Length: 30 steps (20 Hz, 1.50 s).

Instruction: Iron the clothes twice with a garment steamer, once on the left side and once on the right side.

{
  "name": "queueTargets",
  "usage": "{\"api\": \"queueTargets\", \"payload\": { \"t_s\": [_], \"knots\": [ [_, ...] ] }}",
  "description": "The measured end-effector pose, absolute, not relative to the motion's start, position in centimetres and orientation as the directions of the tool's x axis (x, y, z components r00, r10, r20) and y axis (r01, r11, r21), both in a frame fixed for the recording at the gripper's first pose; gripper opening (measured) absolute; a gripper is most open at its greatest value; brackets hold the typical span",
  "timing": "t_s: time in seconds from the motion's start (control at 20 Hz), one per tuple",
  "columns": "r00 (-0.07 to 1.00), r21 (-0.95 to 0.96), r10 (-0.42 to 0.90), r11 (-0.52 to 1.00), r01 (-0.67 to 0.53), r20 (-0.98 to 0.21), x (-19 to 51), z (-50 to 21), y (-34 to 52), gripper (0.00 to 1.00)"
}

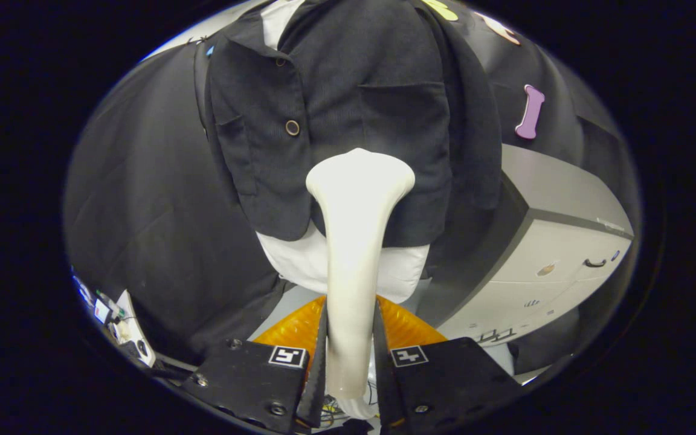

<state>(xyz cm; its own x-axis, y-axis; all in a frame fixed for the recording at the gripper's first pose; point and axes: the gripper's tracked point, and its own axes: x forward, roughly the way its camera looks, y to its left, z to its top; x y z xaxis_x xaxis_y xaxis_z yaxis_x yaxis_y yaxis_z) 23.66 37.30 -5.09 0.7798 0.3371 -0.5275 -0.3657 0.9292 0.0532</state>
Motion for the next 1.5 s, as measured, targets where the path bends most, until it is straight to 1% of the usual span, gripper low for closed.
{"api": "queueTargets", "payload": {
  "t_s": [0.2,0.4,0.7,0.95,1.15,1.5],
  "knots": [
    [0.795,0.047,0.34,0.929,-0.367,-0.503,23.2,-3.7,37.2,0.38],
    [0.817,0.036,0.348,0.926,-0.375,-0.46,22.1,-0.2,37.4,0.38],
    [0.853,0.019,0.395,0.91,-0.413,-0.34,19.4,6.9,39.3,0.38],
    [0.864,-0.022,0.45,0.884,-0.467,-0.226,16.9,13.4,43.1,0.38],
    [0.868,-0.018,0.48,0.874,-0.485,-0.125,15.8,17.6,46.5,0.38],
    [0.825,-0.031,0.564,0.824,-0.565,-0.042,15.0,23.6,54.0,0.38]
  ]
}}
